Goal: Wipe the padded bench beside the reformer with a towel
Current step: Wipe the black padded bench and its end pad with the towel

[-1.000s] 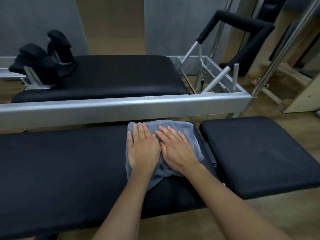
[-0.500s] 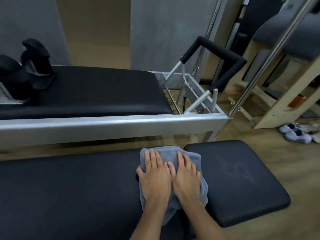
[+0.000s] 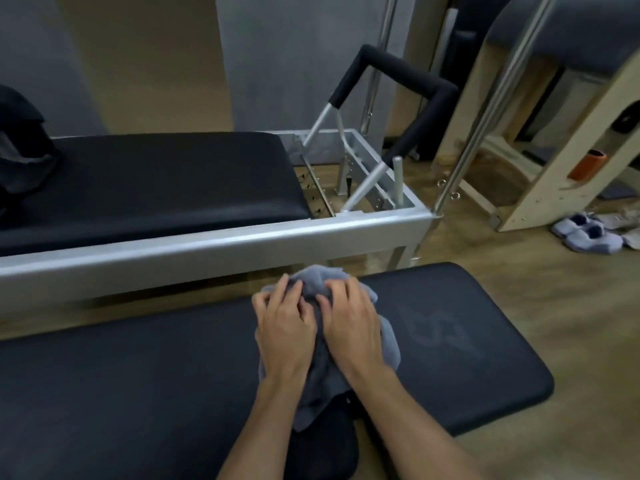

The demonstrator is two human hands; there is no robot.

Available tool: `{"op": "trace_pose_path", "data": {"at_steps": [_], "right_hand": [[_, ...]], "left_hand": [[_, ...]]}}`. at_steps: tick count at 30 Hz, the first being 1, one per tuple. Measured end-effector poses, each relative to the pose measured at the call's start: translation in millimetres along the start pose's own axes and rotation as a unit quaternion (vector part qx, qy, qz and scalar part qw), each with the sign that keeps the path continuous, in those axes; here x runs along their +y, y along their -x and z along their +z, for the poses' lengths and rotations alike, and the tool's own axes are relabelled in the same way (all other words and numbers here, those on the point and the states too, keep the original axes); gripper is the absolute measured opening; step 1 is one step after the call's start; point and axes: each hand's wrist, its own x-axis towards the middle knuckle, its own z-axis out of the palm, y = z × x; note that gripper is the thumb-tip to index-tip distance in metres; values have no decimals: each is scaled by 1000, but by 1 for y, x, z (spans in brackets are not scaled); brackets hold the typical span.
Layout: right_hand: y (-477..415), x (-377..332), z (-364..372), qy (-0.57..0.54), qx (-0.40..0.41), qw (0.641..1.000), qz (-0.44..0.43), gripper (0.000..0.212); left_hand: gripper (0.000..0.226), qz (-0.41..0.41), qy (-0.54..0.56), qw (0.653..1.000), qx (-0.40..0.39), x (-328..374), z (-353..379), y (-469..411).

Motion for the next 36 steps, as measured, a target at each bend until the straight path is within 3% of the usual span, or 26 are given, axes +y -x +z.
{"op": "trace_pose_path", "data": {"at_steps": [4, 7, 10, 13, 23, 30, 36], "right_hand": [[-24, 48, -42, -1, 36, 999, 16, 21], [-36, 93, -59, 24, 57, 997, 43, 24], [-36, 134, -45, 77, -58, 987, 130, 46], [-26, 151, -7, 74, -155, 973, 156, 55], [-49, 191, -1, 62, -142, 985, 76, 51], [-33, 288, -59, 60, -109, 980, 156, 51], [7, 292, -75, 39, -94, 976, 190, 53]], "left_hand": [[32, 37, 50, 998, 14, 58, 33, -14], [35, 70, 29, 997, -25, 90, 62, -21], [41, 95, -121, 977, -147, 92, 98, -19], [55, 95, -173, 954, -227, 71, 126, -15], [58, 48, -213, 961, -172, 93, 159, -13], [62, 130, -188, 943, -240, 176, 222, 14], [62, 188, -179, 933, -250, 182, 224, 42]]}}
